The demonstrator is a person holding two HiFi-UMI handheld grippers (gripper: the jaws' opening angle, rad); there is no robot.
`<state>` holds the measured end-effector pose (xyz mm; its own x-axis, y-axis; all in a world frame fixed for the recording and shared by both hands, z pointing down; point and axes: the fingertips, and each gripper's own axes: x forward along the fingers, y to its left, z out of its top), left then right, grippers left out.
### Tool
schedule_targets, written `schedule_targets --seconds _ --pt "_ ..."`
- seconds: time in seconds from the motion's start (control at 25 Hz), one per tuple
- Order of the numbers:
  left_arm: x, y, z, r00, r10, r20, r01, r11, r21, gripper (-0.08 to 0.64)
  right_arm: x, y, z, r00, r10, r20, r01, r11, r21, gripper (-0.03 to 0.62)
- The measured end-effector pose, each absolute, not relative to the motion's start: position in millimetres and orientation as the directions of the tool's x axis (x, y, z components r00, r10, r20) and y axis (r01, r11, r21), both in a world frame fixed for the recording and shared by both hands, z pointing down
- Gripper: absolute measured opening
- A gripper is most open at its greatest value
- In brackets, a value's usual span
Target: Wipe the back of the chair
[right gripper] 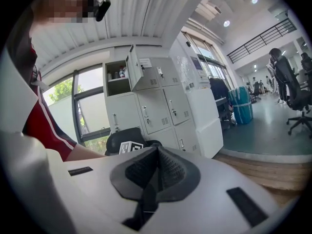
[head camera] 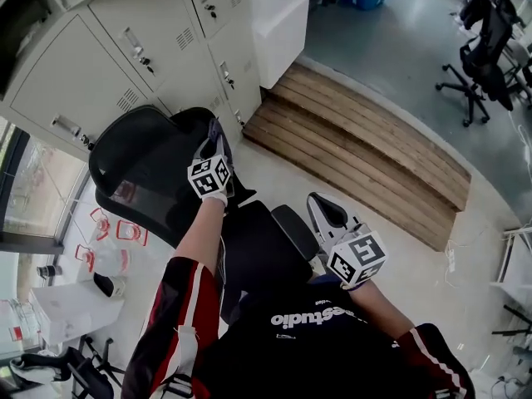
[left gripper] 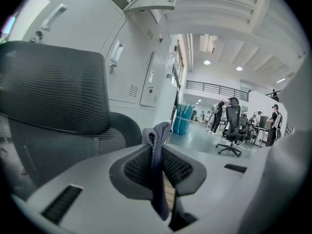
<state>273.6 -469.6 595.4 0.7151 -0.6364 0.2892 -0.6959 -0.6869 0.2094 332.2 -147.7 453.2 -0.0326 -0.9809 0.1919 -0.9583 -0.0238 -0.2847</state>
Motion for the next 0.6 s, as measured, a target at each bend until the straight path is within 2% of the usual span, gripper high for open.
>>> schedule_targets --seconds 0.32,0.6 --pt "148.1 -438.5 575.1 0.668 -0.693 0.271 -0.744 -0.64 0.194 0.063 250.8 -171.3 441.8 -0.155 -0.975 0.162 -0.96 0.11 -0.258 0.015" --pt "-22.6 -425.0 584.9 0.51 -0.812 0.284 -0.859 -0.467 0.208 0.063 141.3 -198.8 441.4 -0.335 -0.928 0.163 -0.926 0.292 -0.24 0.015"
